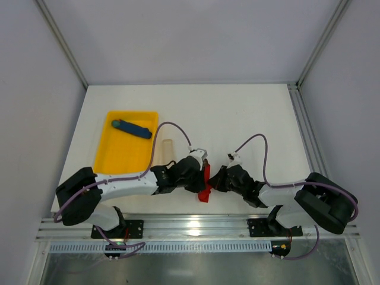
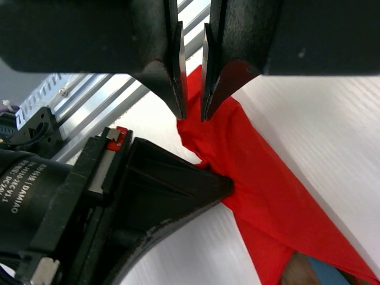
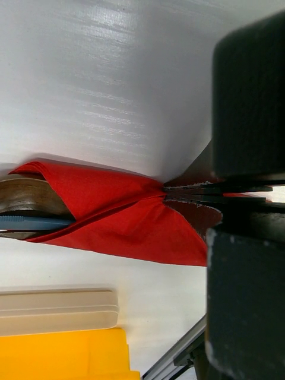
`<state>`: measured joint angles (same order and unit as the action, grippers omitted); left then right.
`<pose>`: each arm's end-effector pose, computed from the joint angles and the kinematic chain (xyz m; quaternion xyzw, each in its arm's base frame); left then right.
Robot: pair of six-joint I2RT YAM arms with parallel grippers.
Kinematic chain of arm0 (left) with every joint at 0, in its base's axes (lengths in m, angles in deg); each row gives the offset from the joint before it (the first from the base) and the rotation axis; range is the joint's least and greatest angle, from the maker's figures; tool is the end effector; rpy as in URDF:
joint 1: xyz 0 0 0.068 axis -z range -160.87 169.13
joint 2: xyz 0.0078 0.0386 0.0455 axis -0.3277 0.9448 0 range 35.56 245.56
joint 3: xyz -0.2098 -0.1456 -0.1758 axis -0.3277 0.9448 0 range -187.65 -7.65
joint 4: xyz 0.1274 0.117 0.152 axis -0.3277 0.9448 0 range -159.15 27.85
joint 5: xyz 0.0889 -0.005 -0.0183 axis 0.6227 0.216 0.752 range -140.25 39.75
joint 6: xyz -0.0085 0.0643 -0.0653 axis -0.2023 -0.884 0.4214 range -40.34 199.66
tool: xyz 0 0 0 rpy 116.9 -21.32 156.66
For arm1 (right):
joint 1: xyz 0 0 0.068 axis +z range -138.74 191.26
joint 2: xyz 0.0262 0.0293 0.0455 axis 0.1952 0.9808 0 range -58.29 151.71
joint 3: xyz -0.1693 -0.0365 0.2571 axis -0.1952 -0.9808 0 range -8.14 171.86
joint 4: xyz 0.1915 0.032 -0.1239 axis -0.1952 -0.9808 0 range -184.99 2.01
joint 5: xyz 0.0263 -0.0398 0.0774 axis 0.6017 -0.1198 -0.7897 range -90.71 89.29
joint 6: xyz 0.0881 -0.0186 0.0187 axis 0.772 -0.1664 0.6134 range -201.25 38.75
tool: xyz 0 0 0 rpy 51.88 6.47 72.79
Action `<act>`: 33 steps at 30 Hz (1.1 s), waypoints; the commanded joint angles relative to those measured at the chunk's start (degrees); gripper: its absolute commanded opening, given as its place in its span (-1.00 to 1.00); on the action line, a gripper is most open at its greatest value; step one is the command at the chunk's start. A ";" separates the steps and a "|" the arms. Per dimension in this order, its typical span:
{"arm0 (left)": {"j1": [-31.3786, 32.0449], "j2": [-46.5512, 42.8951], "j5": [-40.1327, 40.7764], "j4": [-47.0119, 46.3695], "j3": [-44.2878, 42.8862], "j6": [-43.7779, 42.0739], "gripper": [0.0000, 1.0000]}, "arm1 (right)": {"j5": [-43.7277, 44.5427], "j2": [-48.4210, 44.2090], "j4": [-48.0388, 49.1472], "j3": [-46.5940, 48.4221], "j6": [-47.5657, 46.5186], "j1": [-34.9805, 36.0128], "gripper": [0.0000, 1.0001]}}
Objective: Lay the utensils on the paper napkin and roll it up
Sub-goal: Roll the napkin at the center of the board.
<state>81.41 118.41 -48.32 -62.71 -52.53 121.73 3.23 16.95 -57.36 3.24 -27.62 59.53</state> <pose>0.1410 -0.2624 0.2212 0.1553 0.9086 -0.2965 0.2499 0.1513 0.1609 0.1567 0.0574 0.8775 0.3499 0.3228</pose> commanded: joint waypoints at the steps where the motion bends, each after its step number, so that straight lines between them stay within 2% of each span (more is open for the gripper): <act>1: 1.26 0.21 1.41 -2.83 0.49 2.05 -0.63 | 2.29 0.43 -3.03 1.54 -1.77 0.33 -0.92; 9: 3.90 1.44 2.10 -6.17 3.92 3.81 -0.64 | 2.47 1.05 -3.39 2.16 -1.60 0.33 -0.92; 14: 5.22 2.14 2.63 -12.67 9.55 4.96 -0.65 | 2.82 0.96 -5.05 2.77 -2.03 0.33 -0.92; 21: 5.48 3.72 4.13 -14.43 11.75 4.69 -0.67 | 4.05 -0.27 -7.95 3.48 -2.73 0.33 -0.91; 25: 5.48 4.42 4.13 -14.96 12.36 5.05 -0.67 | 4.05 -3.33 -15.92 6.90 -5.28 0.33 -0.51; 26: 5.48 4.60 4.13 -14.96 12.45 5.13 -0.67 | 4.49 -4.22 -18.22 8.47 -5.55 0.25 -0.34; 27: 5.48 4.95 4.13 -14.96 12.36 5.22 -0.67 | 6.23 -5.53 -20.68 9.27 -6.25 0.24 -0.28; 30: 5.48 4.87 4.31 -15.05 12.45 5.40 -0.68 | 8.09 -10.28 -29.38 12.17 -8.96 -0.19 -0.27; 33: 5.48 4.95 4.31 -14.96 12.45 5.49 -0.68 | 6.08 -13.10 -33.88 15.07 -11.61 -0.46 -0.43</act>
<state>86.53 122.09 -45.74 -78.73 -41.45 127.30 8.13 6.64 -83.54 14.08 -34.79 59.37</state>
